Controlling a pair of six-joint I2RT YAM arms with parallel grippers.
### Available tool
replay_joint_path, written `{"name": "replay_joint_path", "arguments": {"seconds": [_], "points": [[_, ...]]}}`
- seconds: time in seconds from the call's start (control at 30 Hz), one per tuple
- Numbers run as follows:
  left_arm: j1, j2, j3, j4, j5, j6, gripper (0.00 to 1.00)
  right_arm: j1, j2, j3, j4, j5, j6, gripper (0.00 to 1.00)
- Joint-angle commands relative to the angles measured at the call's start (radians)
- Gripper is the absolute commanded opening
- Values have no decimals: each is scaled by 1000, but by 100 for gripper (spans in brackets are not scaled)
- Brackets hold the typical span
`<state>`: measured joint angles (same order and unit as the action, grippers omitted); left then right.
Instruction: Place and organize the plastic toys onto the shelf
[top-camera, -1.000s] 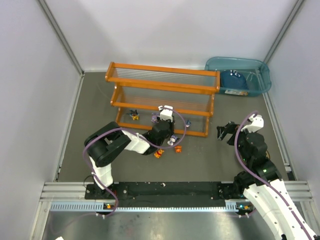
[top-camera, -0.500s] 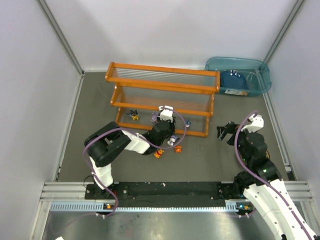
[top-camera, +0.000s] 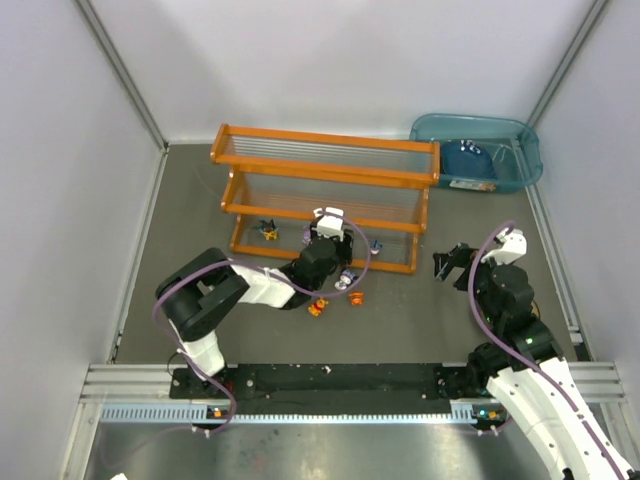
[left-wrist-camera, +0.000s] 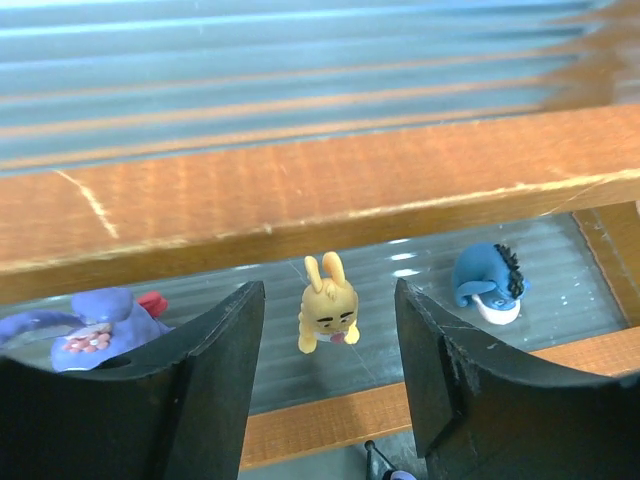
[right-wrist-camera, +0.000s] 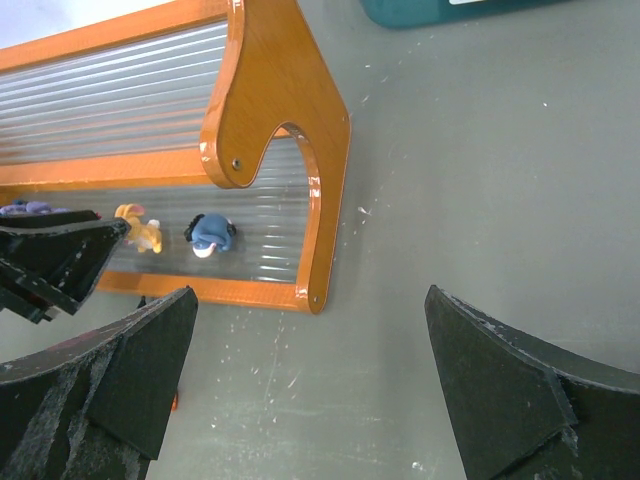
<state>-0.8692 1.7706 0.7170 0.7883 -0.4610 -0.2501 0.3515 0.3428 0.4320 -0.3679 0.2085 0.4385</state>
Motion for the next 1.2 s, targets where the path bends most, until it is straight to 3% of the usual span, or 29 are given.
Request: {"name": "replay_joint_path", "arguments": {"seconds": [0.0,0.23,0.37,0.57,0.63,0.9,1.17], "points": [[-8,-94,-24,11,-19,17,62,9,5,4,14,-9,-11,99],[-51,-209,-65,-81,-68,-3,66,9,5,4,12,-11,-7,99],[-134,-282,-68,-199,-162,-49,69,9,2,5,14,-11,-7,99],[-298,-294,16,-544,-295,-309,71,9,-10,2,9,-4,-4,99],[-338,-266,50,-667,-315,-457,71,9,-14,2,11,-8,-4,99],[-444,-200,47,-751,-369,-695,72,10,-24,-1,6,-20,2,99],[-448,-152,56,-744,-383,-696,72,9,-28,-1,6,-21,3,99]]}}
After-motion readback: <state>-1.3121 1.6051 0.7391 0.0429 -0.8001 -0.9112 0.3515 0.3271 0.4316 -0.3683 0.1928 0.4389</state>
